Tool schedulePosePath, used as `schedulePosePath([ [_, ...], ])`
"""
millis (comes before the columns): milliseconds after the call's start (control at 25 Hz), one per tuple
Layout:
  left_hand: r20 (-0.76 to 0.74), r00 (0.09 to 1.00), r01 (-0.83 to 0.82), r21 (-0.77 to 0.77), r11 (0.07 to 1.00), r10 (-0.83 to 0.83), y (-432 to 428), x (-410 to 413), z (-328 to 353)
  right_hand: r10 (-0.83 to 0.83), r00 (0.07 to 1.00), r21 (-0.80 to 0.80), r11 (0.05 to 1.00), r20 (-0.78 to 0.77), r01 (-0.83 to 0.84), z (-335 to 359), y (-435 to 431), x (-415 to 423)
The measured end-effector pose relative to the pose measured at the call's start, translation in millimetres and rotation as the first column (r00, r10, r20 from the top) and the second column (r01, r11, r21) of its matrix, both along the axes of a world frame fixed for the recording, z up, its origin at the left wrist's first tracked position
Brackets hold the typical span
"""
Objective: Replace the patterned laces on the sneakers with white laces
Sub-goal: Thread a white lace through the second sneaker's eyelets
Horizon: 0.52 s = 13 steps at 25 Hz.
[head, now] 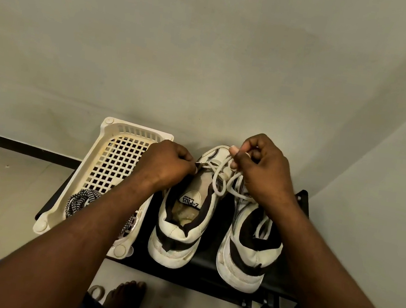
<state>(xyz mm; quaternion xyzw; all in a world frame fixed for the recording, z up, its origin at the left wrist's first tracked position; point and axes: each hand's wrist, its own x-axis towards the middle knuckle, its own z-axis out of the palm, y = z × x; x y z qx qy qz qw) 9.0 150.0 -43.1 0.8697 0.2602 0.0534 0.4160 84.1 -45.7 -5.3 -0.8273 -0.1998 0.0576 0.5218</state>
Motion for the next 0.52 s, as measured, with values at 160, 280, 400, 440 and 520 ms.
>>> schedulePosePath([
  [160, -0.042, 0.996, -0.082, -0.262, 0.962, 0.074, 5.7, -1.0, 1.7, 0.139, 0.979, 0.131, 0.984, -0.152, -0.119, -0.7, 5.7, -0.7],
  [280, -0.067, 0.995, -0.092, -0.391, 0.916, 0.072, 12.9, -4.5, 2.0, 0.11, 0.985, 0.037, 0.994, -0.134, -0.106, -4.9, 10.1, -2.2],
  [400, -0.057, 0.997, -0.072, -0.43, 0.9, 0.052, 15.3, -6.2, 1.4, 0.046, 0.997, -0.024, 0.999, -0.064, -0.047, -7.7, 9.5, 2.1],
  [440, -0.05, 0.998, -0.064, -0.444, 0.894, 0.047, 14.4, -5.9, 1.4, 0.05, 0.995, 0.002, 0.999, -0.086, -0.05, -7.1, 9.0, 3.9],
  [520, -0.038, 0.999, -0.036, -0.457, 0.889, 0.021, 11.9, -4.3, 1.2, 0.119, 0.968, 0.166, 0.983, -0.222, -0.083, -5.6, 8.8, 4.8],
])
